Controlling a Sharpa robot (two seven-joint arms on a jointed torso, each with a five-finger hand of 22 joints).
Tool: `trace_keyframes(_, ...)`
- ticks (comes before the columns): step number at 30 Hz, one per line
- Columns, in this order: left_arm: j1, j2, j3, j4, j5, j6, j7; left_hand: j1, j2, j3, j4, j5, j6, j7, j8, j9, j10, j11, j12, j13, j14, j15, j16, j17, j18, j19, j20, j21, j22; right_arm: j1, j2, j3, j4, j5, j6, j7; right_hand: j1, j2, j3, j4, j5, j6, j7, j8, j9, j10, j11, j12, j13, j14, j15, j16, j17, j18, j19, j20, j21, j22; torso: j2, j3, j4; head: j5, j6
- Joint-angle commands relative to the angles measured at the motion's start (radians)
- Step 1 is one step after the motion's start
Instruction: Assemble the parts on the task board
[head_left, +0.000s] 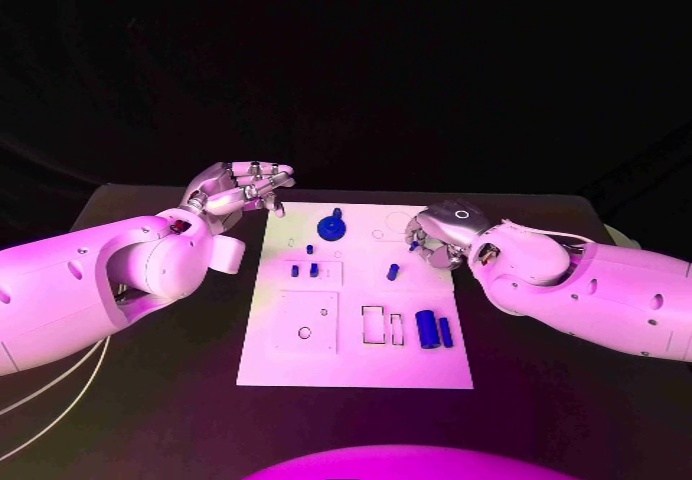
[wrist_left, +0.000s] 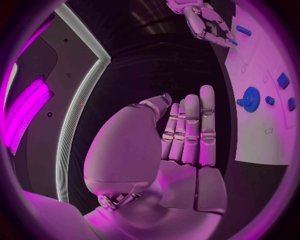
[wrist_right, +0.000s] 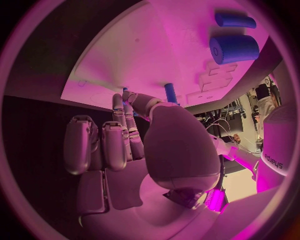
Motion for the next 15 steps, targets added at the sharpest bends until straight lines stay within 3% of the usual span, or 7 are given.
trace_keyframes(1,0.000,0.001,0.001,-0.001,-0.001,0.013,0.004,0.001,-0.002,0.000,-0.007,-0.003,-0.007,0.001,-0.002,-0.001,-0.009,-0.001,0.006,0.001,-0.008,0.000,-0.002,-0.001,0.006,-0.001,0.001,-0.003,-0.001,0.002,-0.010,0.003,0.016,0.015,-0.031,-0.008,-0.001,-0.002,-0.004,-0.001,-0.003,0.005,-0.001,0.005,0.002,0.003,-0.003,0.001,0.001,0.056,-0.008,0.004,0.004,-0.016,0.009,0.001,0.007,0.002,0.000,-0.0004,-0.0004,0.001,0.001)
trace_keyframes(6,0.000,0.001,0.001,-0.004,-0.001,0.014,0.005,0.001,-0.002,0.000,-0.007,-0.003,-0.007,0.001,-0.002,-0.001,-0.009,-0.001,0.006,0.001,-0.008,0.000,-0.002,-0.001,0.006,-0.001,0.001,-0.003,-0.001,0.005,-0.033,0.009,0.055,0.033,-0.046,-0.006,-0.002,-0.002,-0.004,-0.001,-0.003,0.005,-0.001,0.005,0.002,0.003,-0.003,0.001,0.001,0.056,-0.008,0.005,0.005,-0.016,0.009,0.001,0.007,0.003,-0.001,-0.0003,0.0001,0.002,-0.004)
trace_keyframes(15,0.000,0.004,0.001,-0.009,-0.001,0.017,0.005,0.000,-0.002,0.000,-0.006,-0.003,-0.008,0.002,-0.001,-0.001,-0.010,0.000,0.007,0.001,-0.008,0.001,-0.002,-0.002,0.006,-0.001,0.001,-0.004,-0.001,0.014,-0.060,0.018,0.164,0.061,-0.060,-0.003,-0.004,-0.002,-0.005,0.000,-0.004,0.005,-0.001,0.006,0.002,0.003,-0.003,0.000,0.002,0.056,-0.009,0.005,0.006,-0.016,0.009,0.001,0.009,0.005,-0.001,-0.0003,0.0004,0.014,0.007)
